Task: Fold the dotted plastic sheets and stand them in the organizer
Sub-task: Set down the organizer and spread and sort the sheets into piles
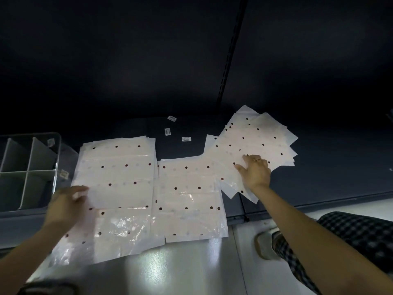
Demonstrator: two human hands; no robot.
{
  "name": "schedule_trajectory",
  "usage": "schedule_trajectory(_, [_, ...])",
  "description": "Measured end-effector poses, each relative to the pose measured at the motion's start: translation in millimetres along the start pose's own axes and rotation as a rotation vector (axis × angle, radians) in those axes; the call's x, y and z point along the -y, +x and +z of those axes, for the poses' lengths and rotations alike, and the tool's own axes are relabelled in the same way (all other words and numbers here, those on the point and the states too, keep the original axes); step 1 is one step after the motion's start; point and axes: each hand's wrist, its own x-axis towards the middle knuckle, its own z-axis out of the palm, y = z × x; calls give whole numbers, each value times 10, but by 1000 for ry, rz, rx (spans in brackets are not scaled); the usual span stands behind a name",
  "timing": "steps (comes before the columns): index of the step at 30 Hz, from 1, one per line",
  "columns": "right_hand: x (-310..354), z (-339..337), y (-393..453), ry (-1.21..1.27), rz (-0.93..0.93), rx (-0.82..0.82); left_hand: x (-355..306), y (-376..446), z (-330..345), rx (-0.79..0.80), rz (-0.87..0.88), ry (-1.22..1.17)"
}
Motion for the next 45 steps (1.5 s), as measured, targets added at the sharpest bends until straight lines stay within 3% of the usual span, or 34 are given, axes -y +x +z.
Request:
schedule_trajectory(2, [-2,-12,42,4,7,-48,-59,-119,62,-36,113,161])
schedule_trajectory(4, [13,-18,75,109,32,-93,-129,-251,137,-72,369,291])
schedule_trajectory(7, [60,-60,91,251,88,-118,-263,-426,253,229,515,348])
schedule_trajectory(9, [106,-103,42,297,75,-167,-260,-463,361,362,442,337])
schedule_trajectory(11, [194,-136,-65,425,-4,-158,-296,-472,409,337,387,244])
schedule_trajectory(15, [431,-148,-389,624,-256,31,-513,-531,398,230,401,59])
schedule_trajectory(18, [536,-87,-643,754,-339,244,-731,-623,409,237,367,-194])
schedule_trajectory(22, [631,-28,-897,733,-357,443,-1064,-670,464,367,-11,-733])
schedule_trajectory(24, [654,-24,-935,677,-370,514,-1157,-686,512,454,-119,-850])
schedule_trajectory(27, [625,-46,-888,644,-340,510,-1169,-698,641,419,42,-518])
schedule_trajectory(31, [372,-96,-600,278,-247,-78,-1196,-786,733,210,399,162])
schedule_trajectory(33, [123,-94,-445,128,-151,-84,-1175,-827,784,206,584,353])
schedule_trajectory(35, [-127,-61,-361,45,-66,18,-1144,-850,861,336,689,396])
schedule_trajectory(37, [-287,-10,-319,99,-41,-9,-1118,-872,935,458,720,452])
schedule_trajectory(42, [-315,-49,-258,440,61,-125,-1111,-915,998,507,707,473])
schedule_trajectory(45, [-264,-110,-280,421,54,-202,-1146,-923,984,537,669,439])
